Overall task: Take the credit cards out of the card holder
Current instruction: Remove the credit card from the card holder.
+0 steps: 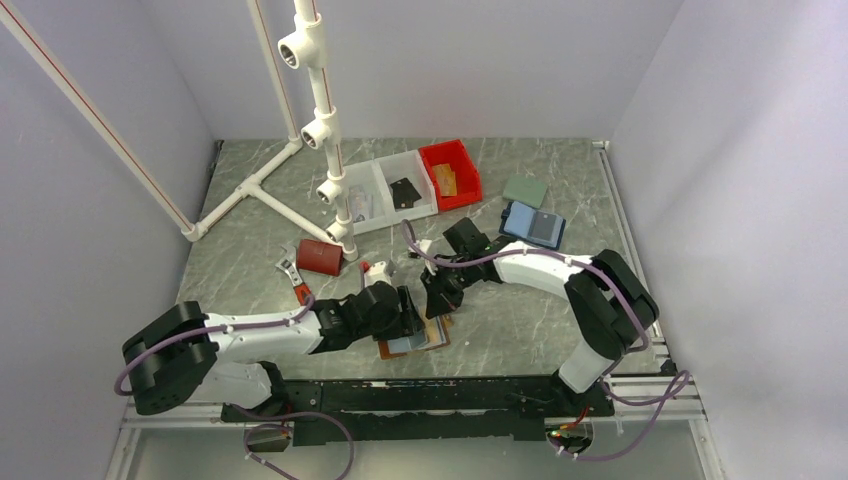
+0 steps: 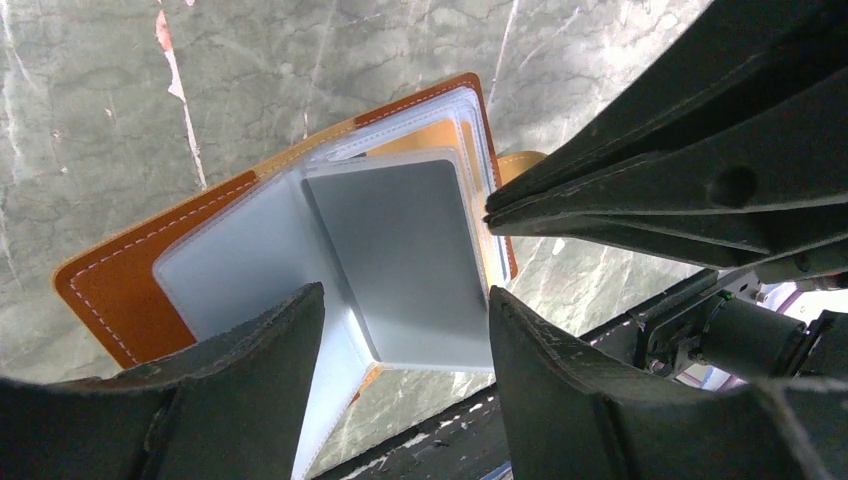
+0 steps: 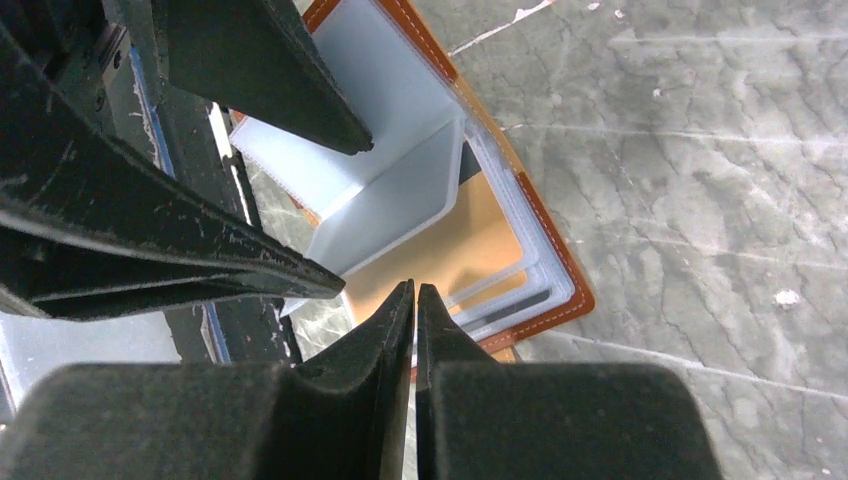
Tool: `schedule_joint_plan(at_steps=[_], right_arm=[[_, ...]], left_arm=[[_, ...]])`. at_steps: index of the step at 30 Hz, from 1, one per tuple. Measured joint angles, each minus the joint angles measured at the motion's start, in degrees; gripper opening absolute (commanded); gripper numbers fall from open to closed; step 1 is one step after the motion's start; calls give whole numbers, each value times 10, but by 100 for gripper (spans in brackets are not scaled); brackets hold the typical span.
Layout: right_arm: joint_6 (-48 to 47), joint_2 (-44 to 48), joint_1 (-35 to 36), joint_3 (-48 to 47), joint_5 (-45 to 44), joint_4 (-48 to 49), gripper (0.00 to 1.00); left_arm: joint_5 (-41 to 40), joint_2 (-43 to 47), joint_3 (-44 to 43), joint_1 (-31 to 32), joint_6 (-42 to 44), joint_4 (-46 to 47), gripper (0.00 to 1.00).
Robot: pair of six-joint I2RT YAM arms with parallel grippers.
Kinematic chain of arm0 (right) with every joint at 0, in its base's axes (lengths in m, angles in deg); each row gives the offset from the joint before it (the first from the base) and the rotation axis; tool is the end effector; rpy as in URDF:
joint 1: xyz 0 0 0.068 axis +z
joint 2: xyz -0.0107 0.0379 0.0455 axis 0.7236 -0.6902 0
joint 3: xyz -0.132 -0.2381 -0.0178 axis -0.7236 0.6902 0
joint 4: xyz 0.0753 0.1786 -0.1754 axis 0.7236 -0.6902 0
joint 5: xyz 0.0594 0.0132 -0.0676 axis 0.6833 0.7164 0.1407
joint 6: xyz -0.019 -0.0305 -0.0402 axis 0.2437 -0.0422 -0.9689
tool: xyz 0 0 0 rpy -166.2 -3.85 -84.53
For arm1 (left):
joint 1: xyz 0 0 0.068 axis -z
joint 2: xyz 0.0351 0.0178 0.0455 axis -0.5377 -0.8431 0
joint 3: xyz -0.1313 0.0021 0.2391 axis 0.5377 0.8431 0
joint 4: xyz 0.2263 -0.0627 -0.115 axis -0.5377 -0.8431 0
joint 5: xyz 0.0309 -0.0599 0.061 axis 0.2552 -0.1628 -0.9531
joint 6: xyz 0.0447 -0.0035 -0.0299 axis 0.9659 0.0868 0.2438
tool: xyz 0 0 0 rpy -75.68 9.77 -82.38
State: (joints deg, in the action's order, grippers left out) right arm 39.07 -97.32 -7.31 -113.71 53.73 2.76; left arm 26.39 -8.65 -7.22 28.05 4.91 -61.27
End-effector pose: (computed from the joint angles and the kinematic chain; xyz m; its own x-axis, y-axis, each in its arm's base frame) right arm 0.2222 0.2108 0.1705 -0.5380 -0.6251 -0.5656 -0.8284 0.2680 0.4918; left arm 0.1252 -0.2095 0.1689 -0.8699 -0.2651 -0.4160 0.0318 0.8115 -0.5835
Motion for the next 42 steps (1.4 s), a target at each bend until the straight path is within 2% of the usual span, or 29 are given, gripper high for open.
schedule_joint_plan(at_steps=[11,17,36,42], right_arm=[[0,-48,25,-37,29,-14,7],[5,-56,26,-45,67,-21,7],[15,-90,25,-62,130,-21,14],[15,-90,25,-65,141,-21,15]], left_arm=[[11,16,29,0,4,57,71],[17,17,31,0,7,69,70],[11,38,19,4,-10,-1,66],[9,64,27,4,-13,-11,59]])
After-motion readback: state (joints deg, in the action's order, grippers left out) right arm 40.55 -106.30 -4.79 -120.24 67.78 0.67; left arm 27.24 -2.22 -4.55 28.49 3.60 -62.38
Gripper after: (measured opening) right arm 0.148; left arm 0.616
